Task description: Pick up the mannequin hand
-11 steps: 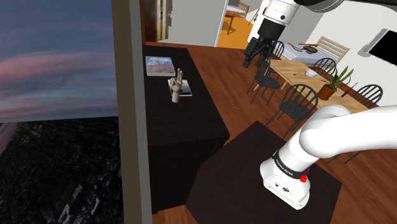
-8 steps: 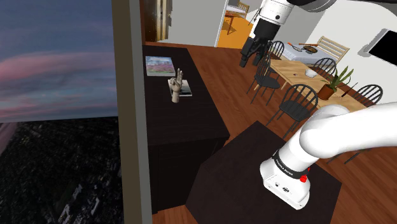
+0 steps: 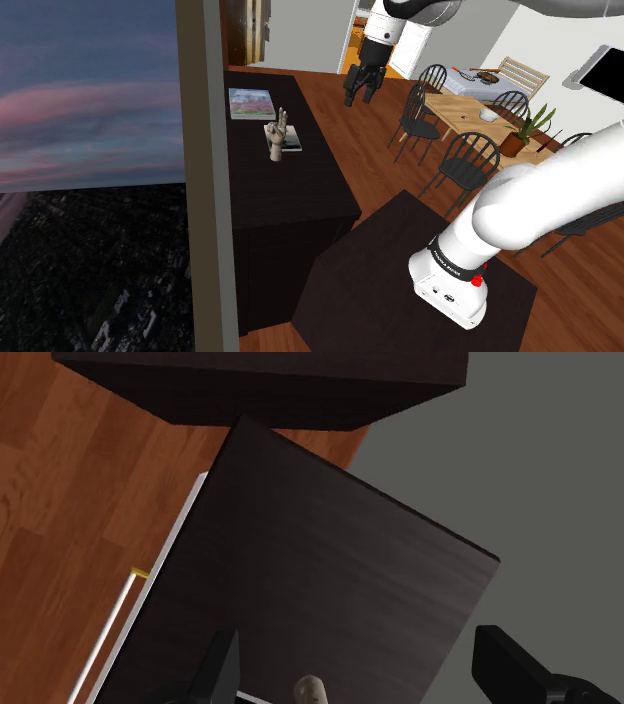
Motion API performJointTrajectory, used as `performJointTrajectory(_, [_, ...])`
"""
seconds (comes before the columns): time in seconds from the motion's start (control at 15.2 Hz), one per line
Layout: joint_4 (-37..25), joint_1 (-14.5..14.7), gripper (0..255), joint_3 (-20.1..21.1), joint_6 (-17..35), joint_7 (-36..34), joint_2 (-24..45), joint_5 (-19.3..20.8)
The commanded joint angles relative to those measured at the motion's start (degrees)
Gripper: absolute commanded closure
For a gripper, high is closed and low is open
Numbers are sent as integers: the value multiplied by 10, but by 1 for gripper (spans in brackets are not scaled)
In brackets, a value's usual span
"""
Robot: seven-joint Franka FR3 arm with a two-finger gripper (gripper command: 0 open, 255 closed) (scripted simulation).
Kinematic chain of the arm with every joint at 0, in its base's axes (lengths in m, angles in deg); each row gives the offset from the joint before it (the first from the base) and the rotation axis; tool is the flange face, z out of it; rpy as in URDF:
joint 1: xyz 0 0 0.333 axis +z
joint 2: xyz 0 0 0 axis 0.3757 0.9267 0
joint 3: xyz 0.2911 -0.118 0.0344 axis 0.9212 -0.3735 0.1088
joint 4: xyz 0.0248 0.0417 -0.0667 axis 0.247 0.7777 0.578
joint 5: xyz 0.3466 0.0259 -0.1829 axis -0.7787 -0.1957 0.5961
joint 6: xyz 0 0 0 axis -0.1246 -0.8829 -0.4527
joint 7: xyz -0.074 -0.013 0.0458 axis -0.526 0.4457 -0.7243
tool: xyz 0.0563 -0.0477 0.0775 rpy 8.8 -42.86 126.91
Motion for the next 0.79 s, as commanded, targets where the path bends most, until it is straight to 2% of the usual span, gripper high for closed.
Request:
performJointTrajectory(0.0, [-29, 4, 0, -2, 13, 15, 51, -2])
performJointTrajectory(0.33, [-121, 13, 0, 0, 27, 46, 177, -10])
performJointTrajectory(0.73, [-255, 18, 0, 7, 18, 76, 327, -15])
